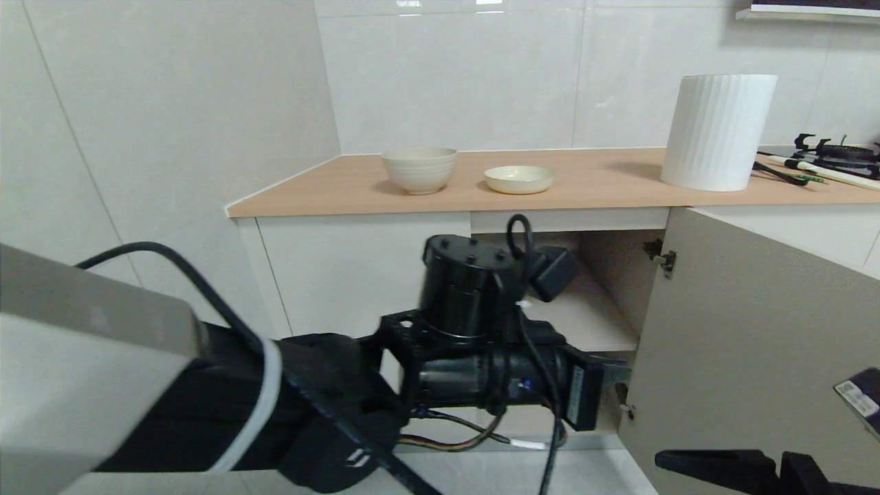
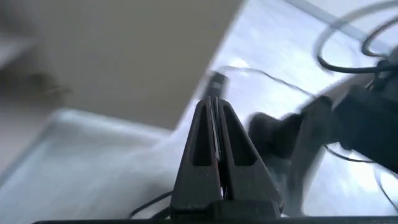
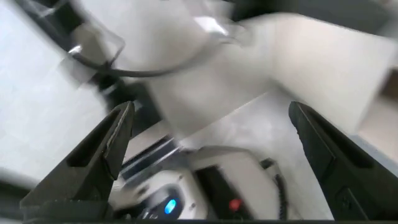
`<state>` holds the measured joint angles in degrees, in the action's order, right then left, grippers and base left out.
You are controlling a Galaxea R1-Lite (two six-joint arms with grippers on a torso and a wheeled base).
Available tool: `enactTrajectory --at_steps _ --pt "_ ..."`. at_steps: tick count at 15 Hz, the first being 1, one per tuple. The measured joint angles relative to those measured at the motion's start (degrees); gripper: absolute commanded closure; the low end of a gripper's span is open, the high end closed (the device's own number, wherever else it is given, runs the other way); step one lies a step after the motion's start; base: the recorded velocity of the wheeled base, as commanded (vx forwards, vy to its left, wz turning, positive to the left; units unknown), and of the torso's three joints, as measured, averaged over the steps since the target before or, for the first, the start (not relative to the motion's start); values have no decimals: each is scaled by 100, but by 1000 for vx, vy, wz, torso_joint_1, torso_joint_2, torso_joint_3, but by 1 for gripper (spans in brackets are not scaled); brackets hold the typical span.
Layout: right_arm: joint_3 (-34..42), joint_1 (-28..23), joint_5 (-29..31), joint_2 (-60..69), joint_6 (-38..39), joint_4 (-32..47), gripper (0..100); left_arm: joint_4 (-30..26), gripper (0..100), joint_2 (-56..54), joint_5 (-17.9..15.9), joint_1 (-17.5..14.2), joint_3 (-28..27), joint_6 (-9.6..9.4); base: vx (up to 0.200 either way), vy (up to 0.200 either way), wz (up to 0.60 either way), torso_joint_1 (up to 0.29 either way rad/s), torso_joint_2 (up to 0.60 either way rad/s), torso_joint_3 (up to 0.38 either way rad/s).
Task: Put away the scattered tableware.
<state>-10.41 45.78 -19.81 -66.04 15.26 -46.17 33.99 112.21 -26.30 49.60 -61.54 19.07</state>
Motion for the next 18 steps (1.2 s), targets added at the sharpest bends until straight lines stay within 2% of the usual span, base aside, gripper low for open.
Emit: enactTrajectory --at_steps 2,4,5,7,8,10,11,13,15,17,18 --pt "-413 -151 528 -425 1 27 0 263 100 -762 44 -528 892 -18 0 0 0 0 0 0" --pt "-1111 -243 1278 -979 0 210 0 285 100 -1646 66 -1259 1681 -32 0 0 0 0 0 0" --pt "-1456 -262 1464 -1197 -2 410 0 187 100 -2026 77 -1625 1932 -33 0 0 0 0 0 0" --pt "-2352 -284 1637 -1543 -11 1242 0 -137 100 -2850 77 -2436 2302 -24 0 0 0 0 0 0" --pt "-2789 -289 1659 -1621 -16 1816 0 -290 100 -3160 73 -2728 2397 -22 0 0 0 0 0 0" --pt "-3719 -293 1670 -1698 -21 3029 0 -391 100 -3565 66 -3051 2464 -21 0 0 0 0 0 0" --pt "-4135 -300 1681 -1720 -18 3504 0 -391 0 -3678 66 -3122 2469 -21 0 0 0 0 0 0" --pt "-4540 -389 1736 -1751 0 3730 0 -378 0 -3796 68 -3224 2427 34 0 0 0 0 0 0" --pt "-4637 -485 1754 -1755 41 3747 0 -238 0 -3824 66 -3362 2372 261 0 0 0 0 0 0" --pt "-4662 -658 1757 -1740 113 3774 0 227 0 -3838 77 -3469 2342 581 0 0 0 0 0 0" --pt "-4662 -689 1779 -1729 118 3785 0 296 0 -3849 79 -3513 2342 614 0 0 0 0 0 0"
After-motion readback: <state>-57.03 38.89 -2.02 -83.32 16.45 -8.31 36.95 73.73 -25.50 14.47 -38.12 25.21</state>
